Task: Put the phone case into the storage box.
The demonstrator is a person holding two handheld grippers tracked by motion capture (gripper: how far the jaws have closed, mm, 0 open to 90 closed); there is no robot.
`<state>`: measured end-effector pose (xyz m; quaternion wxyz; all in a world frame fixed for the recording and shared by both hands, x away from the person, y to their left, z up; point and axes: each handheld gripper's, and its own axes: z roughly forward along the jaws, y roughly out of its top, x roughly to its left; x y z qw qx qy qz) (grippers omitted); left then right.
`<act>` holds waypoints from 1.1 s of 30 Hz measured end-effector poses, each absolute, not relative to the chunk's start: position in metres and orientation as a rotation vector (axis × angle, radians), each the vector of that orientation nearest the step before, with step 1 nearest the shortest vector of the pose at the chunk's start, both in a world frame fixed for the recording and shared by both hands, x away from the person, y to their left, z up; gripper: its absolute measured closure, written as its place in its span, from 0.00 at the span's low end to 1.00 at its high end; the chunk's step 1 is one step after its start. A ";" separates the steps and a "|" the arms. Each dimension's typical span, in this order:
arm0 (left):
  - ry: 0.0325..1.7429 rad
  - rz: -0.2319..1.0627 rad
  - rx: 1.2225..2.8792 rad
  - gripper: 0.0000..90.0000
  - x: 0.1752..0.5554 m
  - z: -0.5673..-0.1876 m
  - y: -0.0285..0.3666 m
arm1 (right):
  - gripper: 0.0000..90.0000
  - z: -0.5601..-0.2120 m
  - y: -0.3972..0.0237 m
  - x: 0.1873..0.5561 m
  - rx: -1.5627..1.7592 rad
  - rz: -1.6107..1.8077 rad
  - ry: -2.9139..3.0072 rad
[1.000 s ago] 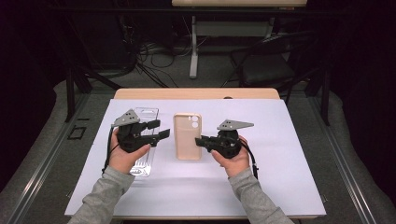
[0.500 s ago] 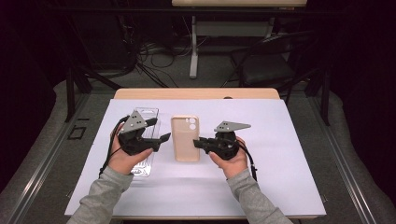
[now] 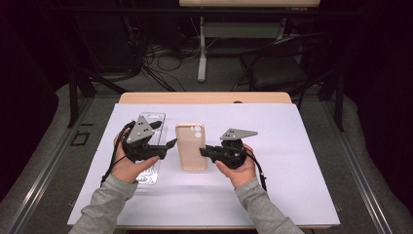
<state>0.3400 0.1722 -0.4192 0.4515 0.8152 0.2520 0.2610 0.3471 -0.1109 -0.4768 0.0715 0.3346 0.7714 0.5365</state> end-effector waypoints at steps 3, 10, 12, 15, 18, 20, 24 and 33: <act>0.622 0.644 2.017 0.28 0.339 -0.418 0.172 | 0.90 -0.478 -0.109 0.347 0.999 1.610 2.322; 0.622 0.629 2.008 0.28 0.338 -0.414 0.175 | 0.90 -0.479 -0.105 0.344 0.992 1.605 2.332; 0.618 0.628 2.009 0.28 0.338 -0.413 0.176 | 0.90 -0.480 -0.103 0.344 0.979 1.602 2.335; 0.604 0.627 2.016 0.29 0.337 -0.413 0.176 | 0.90 -0.481 -0.101 0.342 0.969 1.595 2.342; 0.588 0.627 2.028 0.31 0.337 -0.413 0.176 | 0.90 -0.482 -0.098 0.340 0.962 1.595 2.342; 0.575 0.622 2.037 0.35 0.337 -0.413 0.176 | 0.90 -0.483 -0.097 0.340 0.956 1.598 2.340; 0.567 0.626 2.045 0.39 0.338 -0.415 0.177 | 0.90 -0.485 -0.096 0.340 0.948 1.601 2.335; 0.539 0.656 2.085 0.48 0.338 -0.417 0.174 | 0.90 -0.491 -0.091 0.339 0.941 1.577 2.367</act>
